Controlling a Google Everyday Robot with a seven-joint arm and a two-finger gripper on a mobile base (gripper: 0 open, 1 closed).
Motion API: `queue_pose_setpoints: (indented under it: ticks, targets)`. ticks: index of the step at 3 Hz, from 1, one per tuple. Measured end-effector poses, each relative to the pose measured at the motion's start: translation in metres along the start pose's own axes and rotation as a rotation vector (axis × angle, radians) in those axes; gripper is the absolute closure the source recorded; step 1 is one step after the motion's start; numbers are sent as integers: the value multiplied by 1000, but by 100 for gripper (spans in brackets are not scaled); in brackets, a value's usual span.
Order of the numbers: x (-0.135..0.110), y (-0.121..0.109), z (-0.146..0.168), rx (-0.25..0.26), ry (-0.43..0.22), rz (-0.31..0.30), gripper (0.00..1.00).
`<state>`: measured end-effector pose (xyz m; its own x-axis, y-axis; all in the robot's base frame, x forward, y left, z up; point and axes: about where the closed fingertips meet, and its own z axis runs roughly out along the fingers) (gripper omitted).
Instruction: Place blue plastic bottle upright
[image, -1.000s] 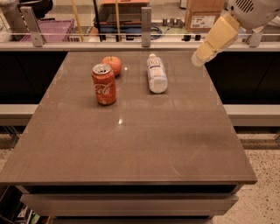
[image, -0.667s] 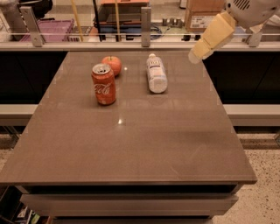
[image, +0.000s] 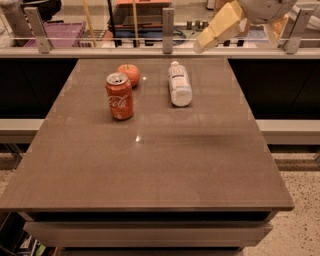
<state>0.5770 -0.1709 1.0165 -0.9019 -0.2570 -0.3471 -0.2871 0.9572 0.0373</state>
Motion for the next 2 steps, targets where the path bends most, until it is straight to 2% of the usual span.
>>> queue_pose_setpoints:
  ticks: [1,2]
  targets:
    - [-18,0,13,-20,25,125,0]
    - [-43,0,33,-4,37,217,0]
